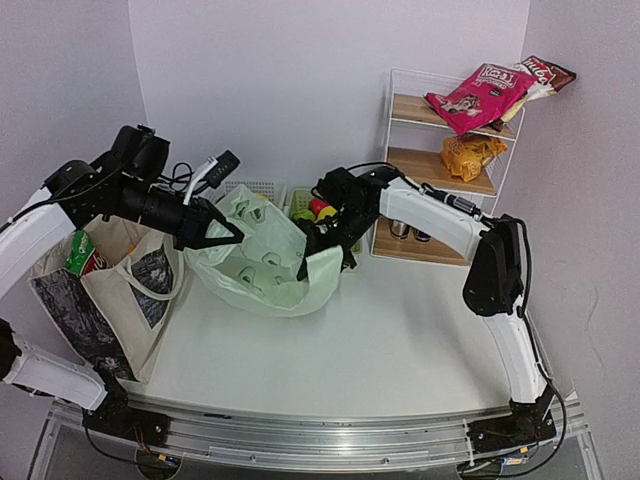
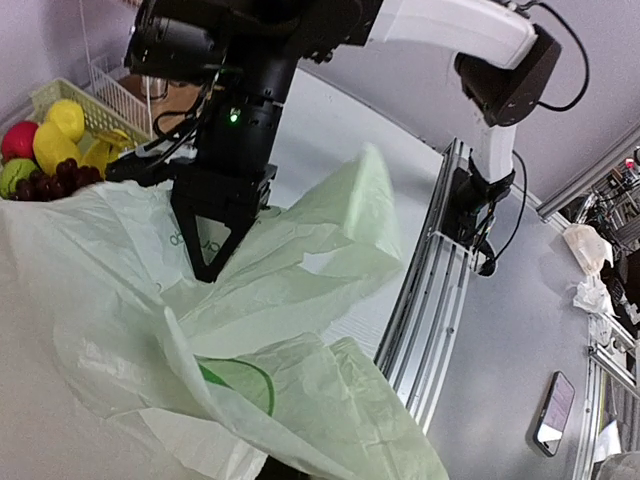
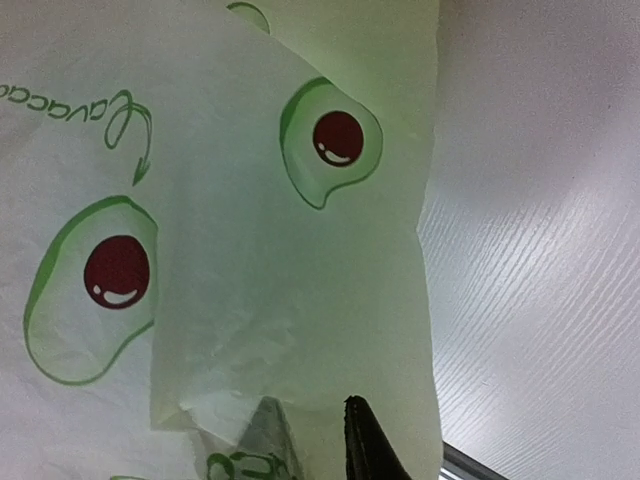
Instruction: Place the mixed food into the grocery bags and tie them
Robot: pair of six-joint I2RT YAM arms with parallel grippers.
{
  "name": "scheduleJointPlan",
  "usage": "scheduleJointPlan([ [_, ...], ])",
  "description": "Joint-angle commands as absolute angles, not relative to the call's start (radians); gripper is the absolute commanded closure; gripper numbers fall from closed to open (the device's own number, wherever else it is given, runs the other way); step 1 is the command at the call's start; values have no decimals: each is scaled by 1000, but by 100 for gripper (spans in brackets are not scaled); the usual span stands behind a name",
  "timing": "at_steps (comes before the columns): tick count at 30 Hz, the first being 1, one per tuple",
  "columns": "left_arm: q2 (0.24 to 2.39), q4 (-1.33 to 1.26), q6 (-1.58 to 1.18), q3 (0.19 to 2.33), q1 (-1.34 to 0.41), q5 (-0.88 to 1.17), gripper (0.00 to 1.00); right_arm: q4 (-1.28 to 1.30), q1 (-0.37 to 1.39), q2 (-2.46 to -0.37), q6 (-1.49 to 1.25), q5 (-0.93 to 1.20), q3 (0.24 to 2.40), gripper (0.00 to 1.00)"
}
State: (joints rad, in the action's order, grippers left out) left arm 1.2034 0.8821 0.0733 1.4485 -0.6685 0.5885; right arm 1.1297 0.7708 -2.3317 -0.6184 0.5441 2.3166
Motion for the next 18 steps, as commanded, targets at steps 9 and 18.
scheduleJointPlan([
  [9,1217,837,177,1413,-665,487,100,914,665,-2222,-471,882,2510,34],
  [18,1204,925,189,1417,-609,463,100,740,628,-2083,-378,448,2295,34],
])
